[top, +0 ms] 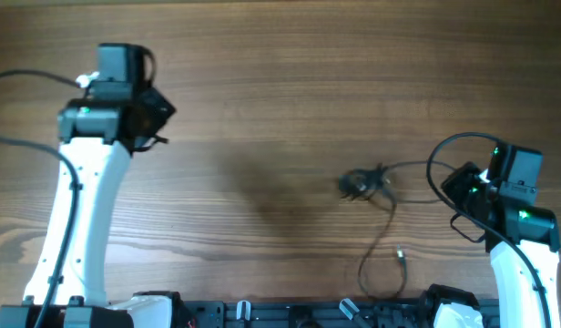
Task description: Untangle cables
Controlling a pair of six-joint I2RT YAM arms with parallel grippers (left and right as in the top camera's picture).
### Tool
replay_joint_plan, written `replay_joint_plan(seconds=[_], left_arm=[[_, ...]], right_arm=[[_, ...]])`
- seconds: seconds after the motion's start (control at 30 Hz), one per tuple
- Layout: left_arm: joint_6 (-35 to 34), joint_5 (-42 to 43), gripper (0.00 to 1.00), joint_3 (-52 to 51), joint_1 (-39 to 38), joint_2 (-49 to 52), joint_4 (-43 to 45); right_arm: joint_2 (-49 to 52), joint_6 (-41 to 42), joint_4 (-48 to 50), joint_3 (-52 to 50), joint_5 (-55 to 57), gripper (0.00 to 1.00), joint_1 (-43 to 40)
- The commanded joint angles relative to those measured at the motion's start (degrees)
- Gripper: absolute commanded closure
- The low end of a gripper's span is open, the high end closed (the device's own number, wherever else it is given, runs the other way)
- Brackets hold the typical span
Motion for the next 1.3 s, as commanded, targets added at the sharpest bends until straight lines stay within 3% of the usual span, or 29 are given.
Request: replay_joint_plan(seconds=[0.0, 0.07, 0.1, 0.13, 0.23, 0.3, 0.33, 0.5, 0.63, 0.77, 0.93, 1.03, 1.13, 1.27], left_arm=[[0.0, 9.7, 0.96, 0.4, -1.0, -0.8, 2.3], [7.7, 17.9, 0.96, 0.4, -2.5, -0.5, 4.9], [11.0, 21.7, 0.94, 0.4, -3.4, -0.3, 5.9], [13.9, 25.1, 0.83, 0.4, -4.4, -0.3, 6.6], [17.1, 29.0, 0.24, 0.4, -8.5, -0.2, 7.3], [17.1, 28.9, 0.02, 0.4, -11.5, 0.1, 7.4], [17.1, 28.9, 0.00, 0.4, -13.4, 0.5, 7.5], [17.0, 23.3, 0.00, 0.4, -21.1, 3.1, 7.8], [12.0, 22.7, 0.01, 0.4, -24.8, 7.2, 10.4], [5.6, 24.3, 0.19, 0.4, -28.6, 12.9, 15.3], [3.2, 31.0, 0.31, 0.4, -33.5, 19.0, 24.2], [1.6, 30.9, 0.31, 0.4, -35.9, 21.6, 27.1], [-4.9, 30.9, 0.31, 0.4, -37.8, 24.4, 28.2], [-10.8, 32.3, 0.40, 0.4, -39.7, 26.9, 31.2]], right_arm=[[-0.1, 0.8, 1.0, 0.5, 1.8, 0.32, 0.0], [0.2, 0.8, 1.4, 0.5, -3.4, 0.04, 0.0], [0.4, 0.3, 1.6, 0.5, -6.9, 0.00, 0.0], [0.8, -2.4, 2.2, 0.5, -12.1, 0.00, 0.0], [2.2, -14.3, 4.9, 0.5, -25.5, 0.00, 0.7], [3.6, -22.5, 6.0, 0.5, -32.8, 0.00, 1.2], [4.3, -25.3, 6.1, 0.5, -35.5, 0.00, 1.3], [8.9, -25.9, 6.6, 0.5, -35.5, 0.01, 1.3], [12.6, -29.5, 7.1, 0.5, -35.9, 0.12, 1.3], [15.5, -29.1, 7.3, 0.5, -35.8, 0.12, 1.3], [16.0, -16.8, 7.9, 0.5, -25.8, 0.06, 1.3], [16.0, -10.6, 7.4, 0.5, -19.7, 0.06, 1.3], [16.0, -8.5, 7.3, 0.5, -18.4, 0.05, 1.3], [16.0, -8.1, 7.3, 0.5, -18.3, 0.03, 1.3]])
